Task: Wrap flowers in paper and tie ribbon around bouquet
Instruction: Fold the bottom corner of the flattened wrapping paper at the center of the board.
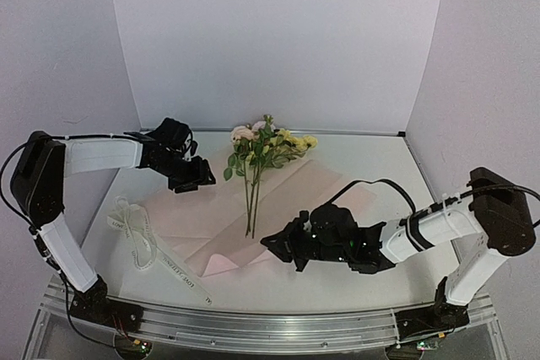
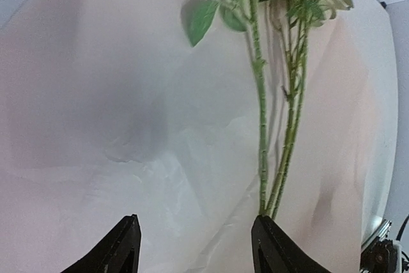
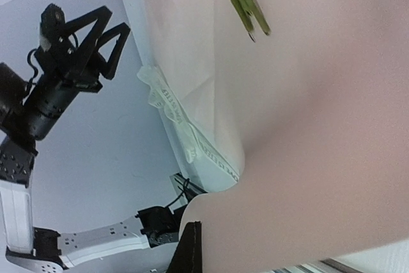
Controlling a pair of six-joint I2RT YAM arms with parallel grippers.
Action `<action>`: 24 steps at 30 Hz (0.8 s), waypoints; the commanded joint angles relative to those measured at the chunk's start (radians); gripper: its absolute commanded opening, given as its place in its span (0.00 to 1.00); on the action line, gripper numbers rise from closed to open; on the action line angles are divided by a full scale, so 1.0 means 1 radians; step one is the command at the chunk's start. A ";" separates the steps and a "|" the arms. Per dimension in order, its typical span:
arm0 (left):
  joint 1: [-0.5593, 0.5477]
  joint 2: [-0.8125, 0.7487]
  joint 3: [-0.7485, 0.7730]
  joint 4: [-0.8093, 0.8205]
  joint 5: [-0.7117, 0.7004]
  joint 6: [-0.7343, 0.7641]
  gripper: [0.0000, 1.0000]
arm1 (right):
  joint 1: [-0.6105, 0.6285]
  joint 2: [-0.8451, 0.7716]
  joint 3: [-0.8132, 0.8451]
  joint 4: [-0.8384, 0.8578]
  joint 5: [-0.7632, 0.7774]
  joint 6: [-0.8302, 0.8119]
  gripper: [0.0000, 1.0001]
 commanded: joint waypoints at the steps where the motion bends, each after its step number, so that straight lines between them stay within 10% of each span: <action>1: 0.004 -0.115 0.072 -0.053 -0.029 0.031 0.62 | -0.104 0.084 0.121 0.022 -0.070 -0.055 0.00; 24: -0.103 -0.152 0.028 -0.034 0.083 -0.016 0.63 | -0.388 0.356 0.305 0.214 -0.134 -0.043 0.00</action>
